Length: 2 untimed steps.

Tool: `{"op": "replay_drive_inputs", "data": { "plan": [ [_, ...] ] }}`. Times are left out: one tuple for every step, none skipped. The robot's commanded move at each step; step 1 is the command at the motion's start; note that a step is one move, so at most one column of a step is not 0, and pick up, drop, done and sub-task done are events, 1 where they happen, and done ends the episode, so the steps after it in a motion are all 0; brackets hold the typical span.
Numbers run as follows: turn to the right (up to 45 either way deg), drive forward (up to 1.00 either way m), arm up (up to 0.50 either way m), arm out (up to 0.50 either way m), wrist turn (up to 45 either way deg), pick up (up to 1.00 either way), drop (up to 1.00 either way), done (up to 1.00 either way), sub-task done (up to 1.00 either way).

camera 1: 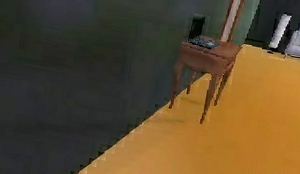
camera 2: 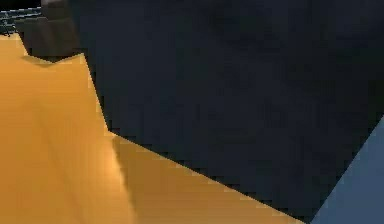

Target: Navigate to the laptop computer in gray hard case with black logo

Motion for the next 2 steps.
{"op": "replay_drive_inputs", "data": {
  "plan": [
    [45.0,0.0,0.0,0.0,0.0,0.0,0.0,0.0,0.0],
    [45.0,0.0,0.0,0.0,0.0,0.0,0.0,0.0,0.0]
  ]
}}
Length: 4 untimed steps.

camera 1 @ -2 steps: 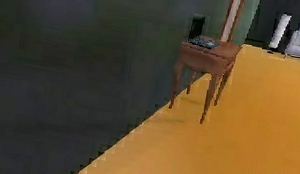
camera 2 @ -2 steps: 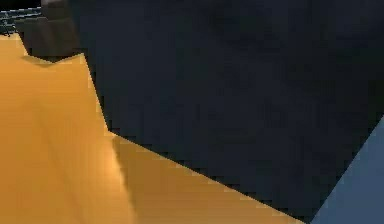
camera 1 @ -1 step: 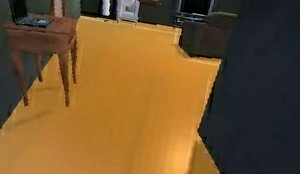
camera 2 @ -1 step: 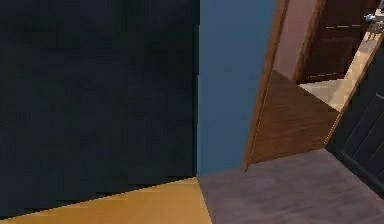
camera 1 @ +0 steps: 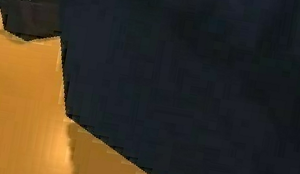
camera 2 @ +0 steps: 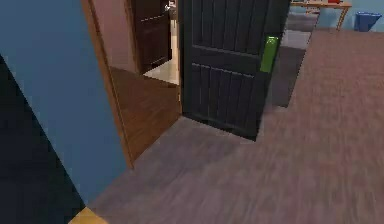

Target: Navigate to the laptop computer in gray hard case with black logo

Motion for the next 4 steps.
{"op": "replay_drive_inputs", "data": {
  "plan": [
    [45.0,0.0,0.0,0.0,0.0,0.0,0.0,0.0,0.0],
    [39.0,0.0,0.0,0.0,0.0,0.0,0.0,0.0,0.0],
    [0.0,1.0,0.0,0.0,0.0,0.0,0.0,0.0,0.0],
    [0.0,0.25,0.0,0.0,0.0,0.0,0.0,0.0,0.0]
  ]
}}
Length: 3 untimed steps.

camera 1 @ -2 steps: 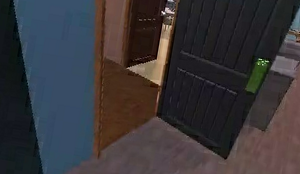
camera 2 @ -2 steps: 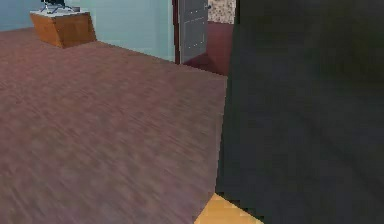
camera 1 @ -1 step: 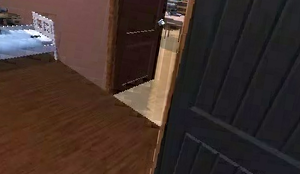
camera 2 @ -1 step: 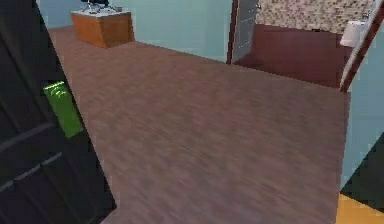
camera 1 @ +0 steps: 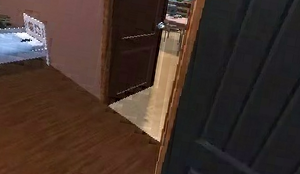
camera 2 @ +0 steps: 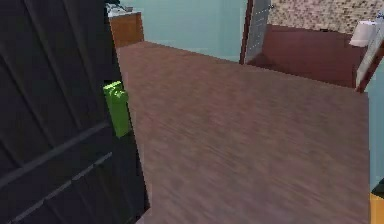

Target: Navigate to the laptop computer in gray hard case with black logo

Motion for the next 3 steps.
{"op": "replay_drive_inputs", "data": {
  "plan": [
    [-18.0,0.0,0.0,0.0,0.0,0.0,0.0,0.0,0.0],
    [-3.0,0.0,0.0,0.0,0.0,0.0,0.0,0.0,0.0],
    [0.0,0.6,0.0,0.0,0.0,0.0,0.0,0.0,0.0]
  ]
}}
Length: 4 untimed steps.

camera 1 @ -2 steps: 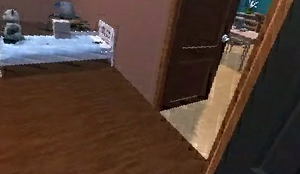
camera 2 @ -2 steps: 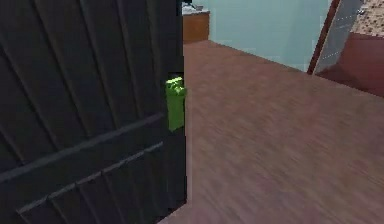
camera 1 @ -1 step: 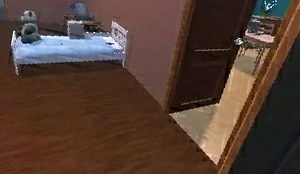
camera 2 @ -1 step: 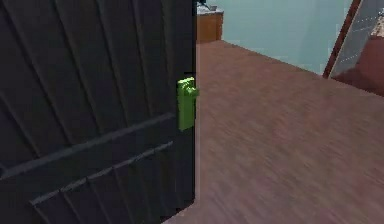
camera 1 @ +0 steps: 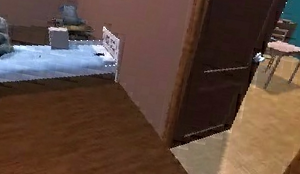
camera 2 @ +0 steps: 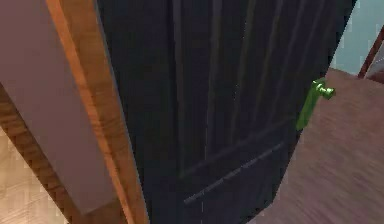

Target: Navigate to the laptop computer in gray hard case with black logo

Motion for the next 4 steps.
{"op": "replay_drive_inputs", "data": {
  "plan": [
    [-18.0,0.0,0.0,0.0,0.0,0.0,0.0,0.0,0.0],
    [0.0,0.7,0.0,0.0,0.0,0.0,0.0,0.0,0.0],
    [45.0,0.0,0.0,0.0,0.0,0.0,0.0,0.0,0.0],
    [27.0,0.0,0.0,0.0,0.0,0.0,0.0,0.0,0.0]
  ]
}}
